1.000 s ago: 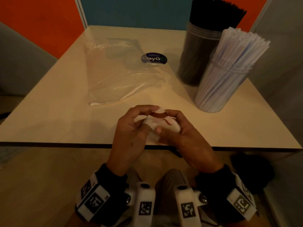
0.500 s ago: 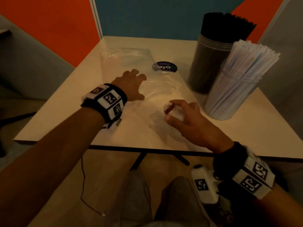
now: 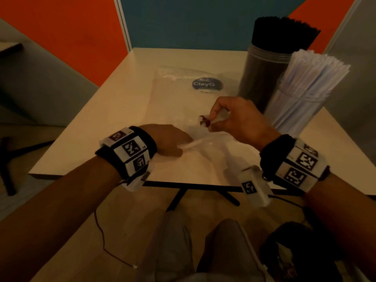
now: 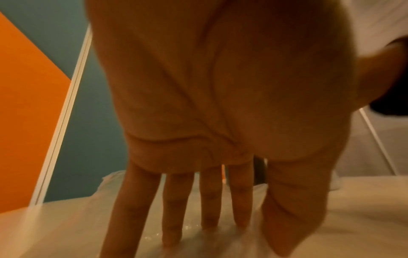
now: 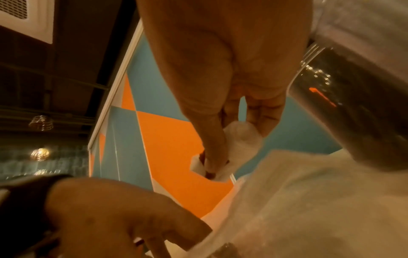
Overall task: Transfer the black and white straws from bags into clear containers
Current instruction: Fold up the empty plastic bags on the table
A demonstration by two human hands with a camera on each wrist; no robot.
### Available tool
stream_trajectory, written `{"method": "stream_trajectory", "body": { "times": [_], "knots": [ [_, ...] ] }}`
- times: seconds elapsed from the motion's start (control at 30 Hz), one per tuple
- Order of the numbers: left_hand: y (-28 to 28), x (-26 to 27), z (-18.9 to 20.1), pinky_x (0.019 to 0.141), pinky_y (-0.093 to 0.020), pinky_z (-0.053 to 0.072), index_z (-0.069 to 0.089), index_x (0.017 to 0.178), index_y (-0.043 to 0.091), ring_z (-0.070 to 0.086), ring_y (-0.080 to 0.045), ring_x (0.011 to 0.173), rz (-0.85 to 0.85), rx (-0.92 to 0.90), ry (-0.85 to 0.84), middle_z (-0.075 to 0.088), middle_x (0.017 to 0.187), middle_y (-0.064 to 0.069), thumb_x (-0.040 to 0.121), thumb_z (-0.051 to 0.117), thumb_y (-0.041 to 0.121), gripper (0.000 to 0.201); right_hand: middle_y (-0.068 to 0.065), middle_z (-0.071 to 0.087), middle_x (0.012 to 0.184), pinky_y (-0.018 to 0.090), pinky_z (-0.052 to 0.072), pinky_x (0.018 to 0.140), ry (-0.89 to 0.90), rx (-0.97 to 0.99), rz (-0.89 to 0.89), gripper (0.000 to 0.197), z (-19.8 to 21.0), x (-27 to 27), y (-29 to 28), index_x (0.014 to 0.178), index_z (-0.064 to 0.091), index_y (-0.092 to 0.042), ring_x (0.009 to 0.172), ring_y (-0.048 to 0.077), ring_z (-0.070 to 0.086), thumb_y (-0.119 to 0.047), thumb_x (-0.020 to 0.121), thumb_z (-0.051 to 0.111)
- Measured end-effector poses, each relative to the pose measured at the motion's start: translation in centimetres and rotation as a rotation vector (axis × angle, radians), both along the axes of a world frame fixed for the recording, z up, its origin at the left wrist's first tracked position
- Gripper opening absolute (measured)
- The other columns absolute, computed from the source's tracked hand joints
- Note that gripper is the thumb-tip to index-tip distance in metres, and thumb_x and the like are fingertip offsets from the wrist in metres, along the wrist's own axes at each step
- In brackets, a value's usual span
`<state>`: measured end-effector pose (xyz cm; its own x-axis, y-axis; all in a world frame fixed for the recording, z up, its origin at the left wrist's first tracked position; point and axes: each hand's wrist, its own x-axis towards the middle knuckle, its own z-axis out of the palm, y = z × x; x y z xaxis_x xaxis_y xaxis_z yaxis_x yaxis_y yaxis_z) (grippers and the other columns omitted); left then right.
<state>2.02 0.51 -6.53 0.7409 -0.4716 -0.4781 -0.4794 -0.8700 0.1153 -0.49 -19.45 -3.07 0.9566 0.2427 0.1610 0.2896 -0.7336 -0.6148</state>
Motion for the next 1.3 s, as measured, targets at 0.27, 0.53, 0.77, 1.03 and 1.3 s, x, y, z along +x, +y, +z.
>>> {"method": "stream_trajectory", "body": {
  "times": [0.27, 0.53, 0.77, 1.03, 1.3],
  "knots": [
    [0.5, -4.9, -1.4, 0.067, -0.037, 0.043, 0.038, 0.100, 0.013, 0.053, -0.024, 0.074, 0.169, -0.347, -0.167, 0.054, 0.084, -0.004, 0.097, 0.043, 0.027, 0.015, 0.001, 0.069, 0.100, 0.027, 0.045, 0.083, 0.074, -0.358, 0.232, 0.014, -4.5, -1.8, 2.1, 0.095, 0.071, -0.020, 0.095, 0.019, 0.061, -0.026, 0.089, 0.060],
    [0.9, -7.0, -1.7, 0.074, -0.036, 0.047, 0.043, 0.111, 0.021, 0.055, -0.018, 0.086, 0.146, -0.493, -0.156, 0.056, 0.099, 0.002, 0.091, 0.051, 0.045, 0.032, 0.005, 0.063, 0.107, 0.030, 0.046, 0.083, 0.060, -0.463, 0.376, 0.023, -5.2, -4.4, 2.0, 0.109, 0.062, -0.016, 0.100, 0.021, 0.058, -0.011, 0.087, 0.058],
    [0.3, -7.8, -2.0, 0.071, -0.033, 0.046, 0.047, 0.114, 0.024, 0.056, -0.015, 0.082, 0.083, -0.413, -0.137, 0.059, 0.098, 0.001, 0.095, 0.047, 0.044, 0.028, 0.007, 0.069, 0.102, 0.034, 0.048, 0.084, 0.105, -0.303, 0.311, 0.021, -5.5, -3.7, 1.1, 0.103, 0.067, -0.014, 0.096, 0.023, 0.062, -0.005, 0.087, 0.055],
    [-0.8, -6.6, -1.5, 0.068, -0.033, 0.037, 0.039, 0.119, 0.021, 0.052, -0.025, 0.082, 0.203, -0.267, -0.324, 0.050, 0.095, -0.007, 0.097, 0.045, 0.036, 0.028, -0.001, 0.057, 0.107, 0.029, 0.044, 0.080, 0.317, -0.160, 0.198, 0.031, -4.3, -2.6, 0.8, 0.104, 0.045, -0.024, 0.093, 0.019, 0.055, -0.031, 0.084, 0.068],
    [-1.9, -9.1, -2.3, 0.082, -0.037, 0.038, 0.051, 0.111, 0.020, 0.052, -0.020, 0.095, -0.082, -0.321, -0.568, 0.051, 0.106, 0.001, 0.085, 0.062, 0.038, 0.033, -0.003, 0.056, 0.097, 0.020, 0.039, 0.063, 0.400, -0.188, 0.197, 0.015, -4.9, -0.1, 1.0, 0.096, 0.050, -0.023, 0.082, 0.014, 0.051, -0.025, 0.088, 0.063]
  ]
}}
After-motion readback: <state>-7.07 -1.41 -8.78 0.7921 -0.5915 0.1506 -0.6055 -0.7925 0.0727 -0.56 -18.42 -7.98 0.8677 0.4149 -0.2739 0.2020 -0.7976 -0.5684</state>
